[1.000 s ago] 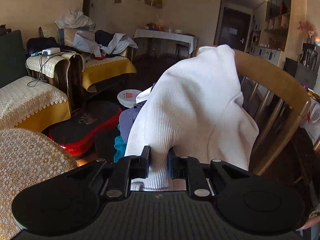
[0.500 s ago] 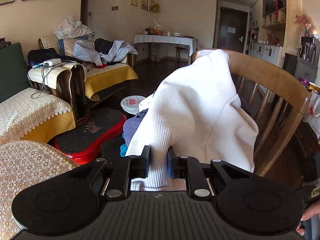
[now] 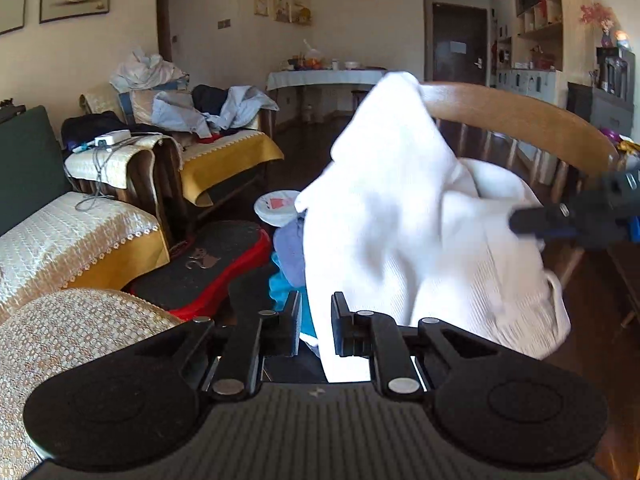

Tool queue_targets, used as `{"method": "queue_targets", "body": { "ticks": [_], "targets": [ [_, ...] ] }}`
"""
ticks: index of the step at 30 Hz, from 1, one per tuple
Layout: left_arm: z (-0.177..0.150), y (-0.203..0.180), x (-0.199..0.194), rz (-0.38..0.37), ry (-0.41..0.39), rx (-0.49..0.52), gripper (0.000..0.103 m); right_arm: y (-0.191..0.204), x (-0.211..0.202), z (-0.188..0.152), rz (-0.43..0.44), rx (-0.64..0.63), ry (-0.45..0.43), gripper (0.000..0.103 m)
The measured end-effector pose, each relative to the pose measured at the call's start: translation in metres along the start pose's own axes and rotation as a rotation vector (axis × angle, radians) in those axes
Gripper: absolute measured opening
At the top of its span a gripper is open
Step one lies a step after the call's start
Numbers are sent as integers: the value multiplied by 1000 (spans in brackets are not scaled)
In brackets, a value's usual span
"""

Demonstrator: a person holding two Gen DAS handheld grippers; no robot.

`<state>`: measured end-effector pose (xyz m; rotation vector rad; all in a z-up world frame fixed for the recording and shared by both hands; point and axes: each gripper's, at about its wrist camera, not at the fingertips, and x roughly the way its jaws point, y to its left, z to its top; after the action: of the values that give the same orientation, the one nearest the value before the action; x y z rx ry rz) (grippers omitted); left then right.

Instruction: Fold clothes

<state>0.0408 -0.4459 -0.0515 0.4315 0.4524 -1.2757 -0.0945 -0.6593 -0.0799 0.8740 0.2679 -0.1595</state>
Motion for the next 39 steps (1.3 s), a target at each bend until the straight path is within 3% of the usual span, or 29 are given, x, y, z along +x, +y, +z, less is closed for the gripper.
{"method": "queue_targets", "body": {
  "ticks": [1,2,4,12,14,17,22,26,33,34,36,37,38,39],
  "targets": [
    [-7,-3,0,-8,9,12,36,1,1,1,7,-1,-2,103],
    [-14,-6,-1,-12,11,14,59,-4,-14,-1,15,-7,-3,103],
    [-28,-12,-3,-21,7,13,78,-7,-22,0,29,-6,-11,103],
    [-62,-42,9,-68,43,191,79,2,-23,17,66,-25,-29,103],
    [-65,-49,18,-27,60,233,79,4,-24,18,78,-27,-27,103],
    [-67,-47,40,42,110,205,79,4,-27,20,84,-36,-33,103],
    [-69,-25,46,69,125,108,79,-6,-29,20,69,-23,-23,103],
    [-69,-7,45,47,140,4,79,-11,-28,18,66,-10,-9,103],
    [-75,-18,67,29,208,44,79,-8,-31,19,74,-12,-6,103],
    [-75,-18,68,31,211,44,78,-7,-32,18,69,-17,-5,103],
    [-73,-19,70,42,214,48,47,-8,-32,16,73,-10,6,103],
    [-71,-19,70,62,220,53,23,-8,-32,14,73,-8,7,103],
    [-70,-18,70,86,221,52,11,-9,-33,12,72,-6,9,103],
    [-68,-16,69,111,221,47,11,-10,-34,10,73,-4,12,103]
  ]
}}
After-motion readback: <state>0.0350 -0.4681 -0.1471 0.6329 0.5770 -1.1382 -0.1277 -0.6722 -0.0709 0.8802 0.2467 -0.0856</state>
